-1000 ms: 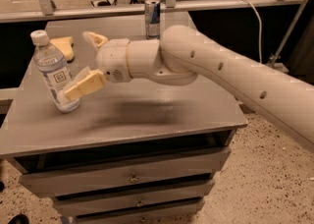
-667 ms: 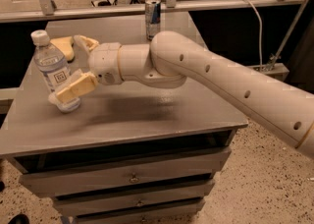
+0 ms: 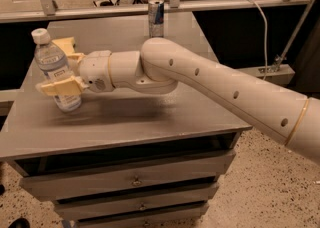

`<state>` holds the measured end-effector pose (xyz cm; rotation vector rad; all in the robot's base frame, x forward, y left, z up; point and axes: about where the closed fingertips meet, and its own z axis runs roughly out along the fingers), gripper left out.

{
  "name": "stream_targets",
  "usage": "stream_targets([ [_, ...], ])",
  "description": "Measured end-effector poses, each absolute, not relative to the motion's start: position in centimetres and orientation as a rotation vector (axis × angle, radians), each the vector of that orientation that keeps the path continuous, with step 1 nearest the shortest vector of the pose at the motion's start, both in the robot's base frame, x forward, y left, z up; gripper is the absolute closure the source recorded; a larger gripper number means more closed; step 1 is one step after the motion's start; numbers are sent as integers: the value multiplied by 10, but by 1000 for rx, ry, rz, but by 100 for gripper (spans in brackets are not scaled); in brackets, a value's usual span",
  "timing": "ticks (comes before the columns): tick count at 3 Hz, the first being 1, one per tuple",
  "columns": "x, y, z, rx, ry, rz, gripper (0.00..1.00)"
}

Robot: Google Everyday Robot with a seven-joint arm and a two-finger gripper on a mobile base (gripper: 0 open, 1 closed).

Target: Move blue plastic bottle near redbull can

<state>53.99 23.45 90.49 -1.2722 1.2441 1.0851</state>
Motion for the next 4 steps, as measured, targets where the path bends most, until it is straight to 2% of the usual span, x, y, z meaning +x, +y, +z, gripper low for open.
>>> stream_targets([
  [1,540,230,910,-1258,1254,1079,72],
  [2,549,198,934,-1238,1248,1003,95],
  [3,563,139,981,-1183,1223,858,100],
  [4,563,139,981,-1183,1223,858,100],
])
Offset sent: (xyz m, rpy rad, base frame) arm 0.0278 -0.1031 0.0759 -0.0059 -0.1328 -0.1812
